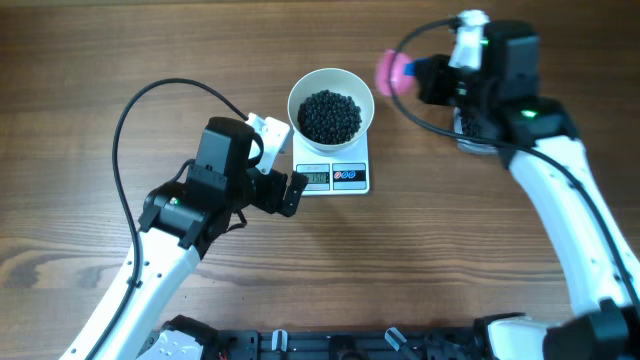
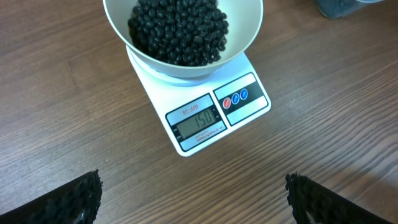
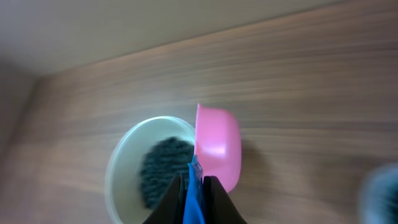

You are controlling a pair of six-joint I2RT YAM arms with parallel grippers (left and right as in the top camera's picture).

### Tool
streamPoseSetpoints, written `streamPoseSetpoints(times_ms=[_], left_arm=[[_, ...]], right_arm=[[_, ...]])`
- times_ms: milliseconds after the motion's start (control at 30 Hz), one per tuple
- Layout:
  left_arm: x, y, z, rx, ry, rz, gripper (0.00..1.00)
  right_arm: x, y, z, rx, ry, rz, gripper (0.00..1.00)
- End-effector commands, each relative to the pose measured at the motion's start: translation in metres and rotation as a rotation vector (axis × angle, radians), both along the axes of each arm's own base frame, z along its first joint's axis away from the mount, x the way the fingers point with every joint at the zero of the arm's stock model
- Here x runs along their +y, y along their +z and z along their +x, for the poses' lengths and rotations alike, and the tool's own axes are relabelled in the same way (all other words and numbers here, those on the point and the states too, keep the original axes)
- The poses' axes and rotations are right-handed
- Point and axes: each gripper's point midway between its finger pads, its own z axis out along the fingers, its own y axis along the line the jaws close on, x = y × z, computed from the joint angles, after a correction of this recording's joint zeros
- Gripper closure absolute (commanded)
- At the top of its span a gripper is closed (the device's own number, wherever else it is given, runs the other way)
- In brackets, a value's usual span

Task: Scoop item into bowl and weigh 150g on scale
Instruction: 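Lift the scoop out of the bowl and carry it right to the tub, then lower the pink scoop into the bean tub with the right gripper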

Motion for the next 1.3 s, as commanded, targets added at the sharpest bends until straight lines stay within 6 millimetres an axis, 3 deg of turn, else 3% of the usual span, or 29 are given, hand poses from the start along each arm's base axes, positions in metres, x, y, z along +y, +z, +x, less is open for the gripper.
streamPoseSetpoints(times_ms=[0, 233, 400, 500, 733, 900, 1267], left_arm=[[-0.004, -0.002, -0.002, 0.008, -0.016, -0.009, 0.0], [-0.004, -0.002, -0.002, 0.008, -0.016, -0.009, 0.0], [-0.004, -0.002, -0.002, 0.008, -0.016, -0.009, 0.0], [-0.004, -0.002, -0.002, 0.008, -0.016, -0.009, 0.0], [-0.004, -0.002, -0.002, 0.008, -0.016, -0.009, 0.0], [-0.004, -0.002, -0.002, 0.008, -0.016, -0.009, 0.0], [-0.004, -0.002, -0.002, 0.008, -0.016, -0.009, 0.0]], right_arm=[[-0.054, 0.042, -0.022, -0.093, -0.1, -0.124, 0.96], [-0.115, 0.047, -0.061, -0.026, -0.249, -0.143, 0.96], [-0.148, 0.021, -0.077, 0.085, -0.277, -0.291, 0.96], [-0.163, 0.004, -0.076, 0.148, -0.291, -0.389, 0.96], [-0.165, -0.04, -0.053, 0.248, -0.22, -0.423, 0.95], [-0.153, -0.065, -0.044, 0.29, -0.097, -0.486, 0.96], [-0.149, -0.054, -0.026, 0.217, -0.064, -0.734, 0.93]])
